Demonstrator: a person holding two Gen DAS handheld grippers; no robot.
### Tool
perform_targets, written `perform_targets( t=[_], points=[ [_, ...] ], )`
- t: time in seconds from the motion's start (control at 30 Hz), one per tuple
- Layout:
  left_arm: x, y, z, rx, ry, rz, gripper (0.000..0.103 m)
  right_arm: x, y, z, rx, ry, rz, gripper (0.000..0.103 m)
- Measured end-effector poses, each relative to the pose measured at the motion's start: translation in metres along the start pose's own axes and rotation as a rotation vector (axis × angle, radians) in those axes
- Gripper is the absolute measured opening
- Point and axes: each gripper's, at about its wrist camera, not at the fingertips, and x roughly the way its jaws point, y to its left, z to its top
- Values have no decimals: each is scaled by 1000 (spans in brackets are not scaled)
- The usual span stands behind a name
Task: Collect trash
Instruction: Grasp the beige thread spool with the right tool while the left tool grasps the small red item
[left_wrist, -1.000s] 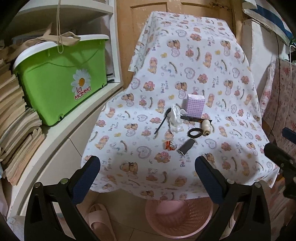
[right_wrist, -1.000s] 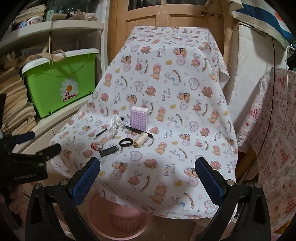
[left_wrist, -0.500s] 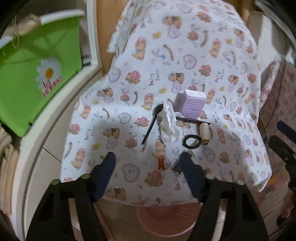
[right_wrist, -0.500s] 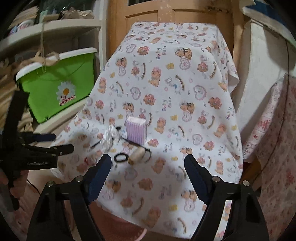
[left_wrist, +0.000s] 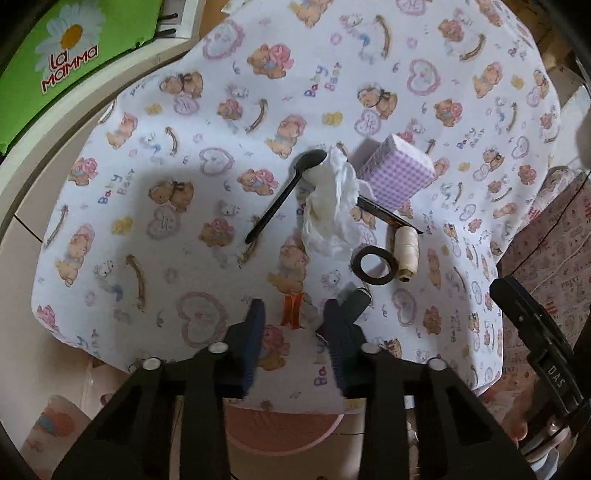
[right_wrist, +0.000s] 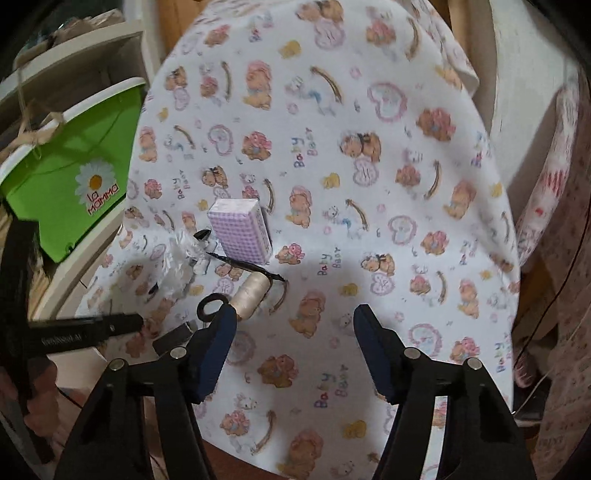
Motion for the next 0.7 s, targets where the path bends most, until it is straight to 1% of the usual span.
perform_targets(
  t=[0.03, 0.1, 0.13, 0.2, 0.43, 0.47, 0.5, 0.57, 0.6, 0.63, 0.7],
  points=[
    [1, 0, 1, -4, 2, 0, 25, 2, -1, 1, 6, 3, 2, 68],
    [4, -2, 2, -9, 5, 1, 15, 4, 0, 1, 7, 8, 3, 68],
    [5, -3, 3, -7, 9, -3, 3, 5, 2, 0, 4, 11, 4, 68],
    [8, -4, 3, -8, 24, -5, 3, 7, 5, 0, -4, 16, 6, 68],
    [-14, -3, 4, 25, -54, 35, 3, 7, 11, 0, -19, 11, 5, 68],
    [-20, 0, 3, 34, -74, 51, 3, 6, 11, 0, -17, 8, 4, 68],
    [-27, -2, 1, 56, -111, 89, 3, 5, 11, 0, -15, 6, 5, 68],
    [-41, -9, -4, 125, -205, 208, 3, 4, 10, 1, -4, 0, 12, 68],
    [-47, -14, -6, 165, -248, 256, 3, 4, 9, 2, 1, -2, 15, 68],
    [-51, -16, -7, 188, -261, 258, 3, 4, 10, 3, 8, -6, 19, 68],
    [-52, -20, -7, 226, -257, 223, 3, 5, 11, 5, 19, -14, 28, 68]
  ],
)
